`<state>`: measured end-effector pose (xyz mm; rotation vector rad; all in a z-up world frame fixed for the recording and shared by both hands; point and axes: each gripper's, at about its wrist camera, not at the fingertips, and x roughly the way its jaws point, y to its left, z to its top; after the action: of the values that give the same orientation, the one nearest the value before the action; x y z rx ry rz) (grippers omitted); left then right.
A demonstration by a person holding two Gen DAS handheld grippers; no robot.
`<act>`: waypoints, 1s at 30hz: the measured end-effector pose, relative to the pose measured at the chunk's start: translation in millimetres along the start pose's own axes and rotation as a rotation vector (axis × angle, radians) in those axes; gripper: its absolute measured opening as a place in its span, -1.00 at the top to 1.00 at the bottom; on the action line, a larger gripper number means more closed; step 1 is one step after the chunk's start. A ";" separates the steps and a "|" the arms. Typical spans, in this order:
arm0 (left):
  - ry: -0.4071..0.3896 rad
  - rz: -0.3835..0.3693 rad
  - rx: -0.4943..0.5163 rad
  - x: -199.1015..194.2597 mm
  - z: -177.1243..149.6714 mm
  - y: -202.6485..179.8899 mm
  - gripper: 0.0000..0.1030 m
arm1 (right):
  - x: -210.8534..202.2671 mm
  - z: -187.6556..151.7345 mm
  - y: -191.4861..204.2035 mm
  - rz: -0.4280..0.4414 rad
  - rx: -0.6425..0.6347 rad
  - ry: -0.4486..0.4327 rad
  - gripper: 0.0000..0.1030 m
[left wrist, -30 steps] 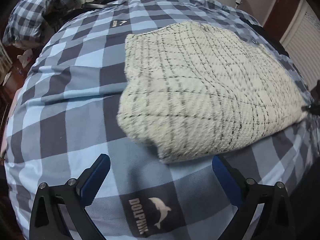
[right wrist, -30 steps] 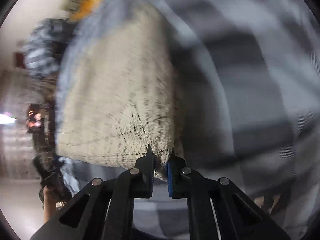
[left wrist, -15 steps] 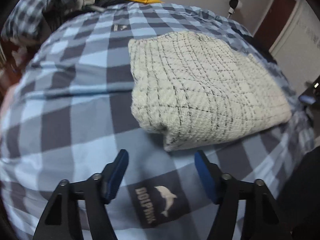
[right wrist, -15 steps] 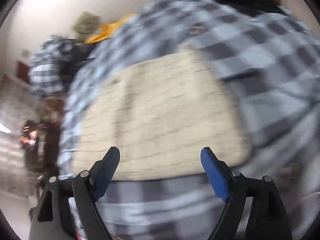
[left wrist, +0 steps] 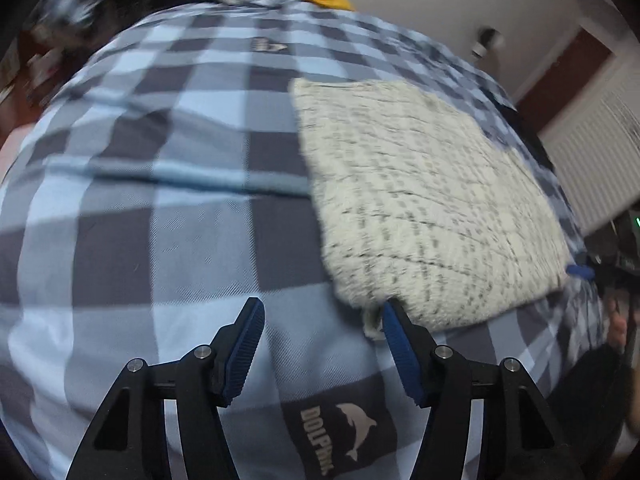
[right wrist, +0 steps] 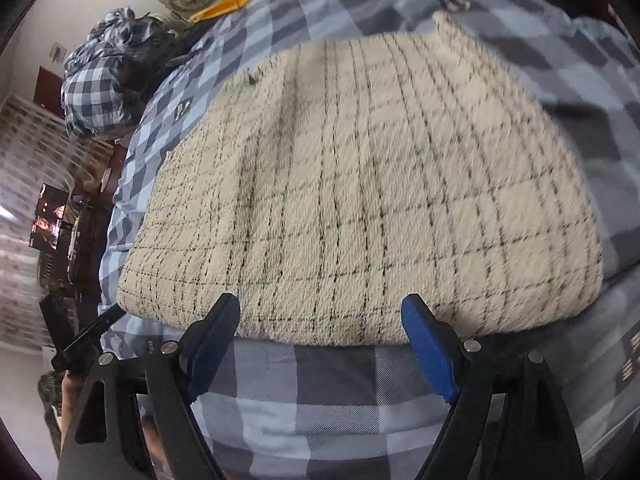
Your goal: Fold small clothes
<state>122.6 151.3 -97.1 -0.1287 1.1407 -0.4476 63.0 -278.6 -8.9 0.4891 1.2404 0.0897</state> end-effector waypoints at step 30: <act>-0.130 -0.151 0.050 -46.0 29.1 2.9 0.85 | 3.6 -8.8 1.9 -0.054 0.006 0.005 -0.56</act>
<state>133.9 169.0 -46.8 -0.1986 0.9946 -0.5928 56.5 -273.0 -13.4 0.4605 1.2582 0.0416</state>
